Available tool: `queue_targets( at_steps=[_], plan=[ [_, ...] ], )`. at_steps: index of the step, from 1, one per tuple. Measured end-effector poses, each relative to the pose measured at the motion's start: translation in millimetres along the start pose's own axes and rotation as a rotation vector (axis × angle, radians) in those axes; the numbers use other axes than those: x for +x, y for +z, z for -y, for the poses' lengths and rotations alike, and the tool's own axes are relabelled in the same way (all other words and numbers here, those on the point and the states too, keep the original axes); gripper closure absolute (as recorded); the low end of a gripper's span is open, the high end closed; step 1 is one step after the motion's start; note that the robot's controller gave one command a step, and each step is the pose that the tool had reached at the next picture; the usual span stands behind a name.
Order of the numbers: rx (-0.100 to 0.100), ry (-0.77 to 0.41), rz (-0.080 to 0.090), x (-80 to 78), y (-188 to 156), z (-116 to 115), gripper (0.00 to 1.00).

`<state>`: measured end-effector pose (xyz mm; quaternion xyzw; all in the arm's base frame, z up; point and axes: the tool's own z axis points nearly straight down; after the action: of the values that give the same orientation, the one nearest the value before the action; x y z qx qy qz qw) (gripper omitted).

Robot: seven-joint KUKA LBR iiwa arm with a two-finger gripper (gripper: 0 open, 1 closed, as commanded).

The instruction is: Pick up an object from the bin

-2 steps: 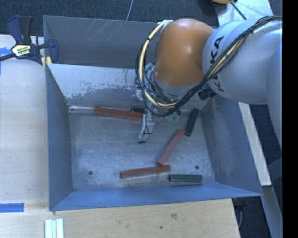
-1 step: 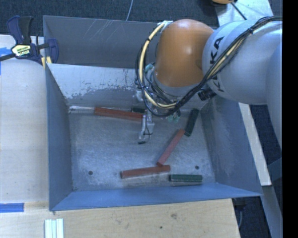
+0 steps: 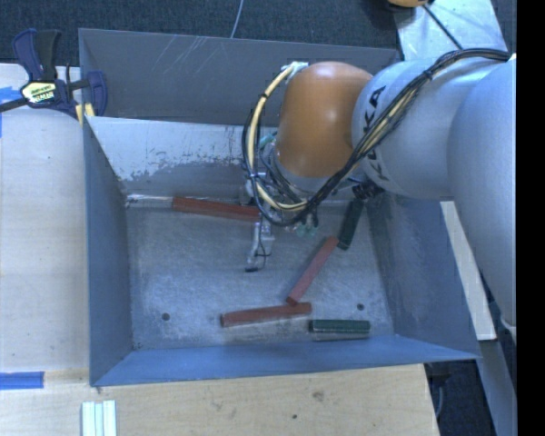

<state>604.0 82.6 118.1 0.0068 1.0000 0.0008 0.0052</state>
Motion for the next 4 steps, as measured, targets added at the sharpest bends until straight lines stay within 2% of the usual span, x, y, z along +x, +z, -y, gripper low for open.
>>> queue_targets(
  at_steps=[1, 2, 3, 4],
  plan=[
    [0.001, 0.097, -0.005, -6.7, 46, 7, 0.00],
    [0.002, 0.008, -0.008, -22.2, 46, 10, 0.00],
    [0.001, 0.057, -0.006, -24.4, 47, -34, 1.00],
    [0.000, 0.057, -0.006, -24.4, 47, -34, 1.00]
  ],
)
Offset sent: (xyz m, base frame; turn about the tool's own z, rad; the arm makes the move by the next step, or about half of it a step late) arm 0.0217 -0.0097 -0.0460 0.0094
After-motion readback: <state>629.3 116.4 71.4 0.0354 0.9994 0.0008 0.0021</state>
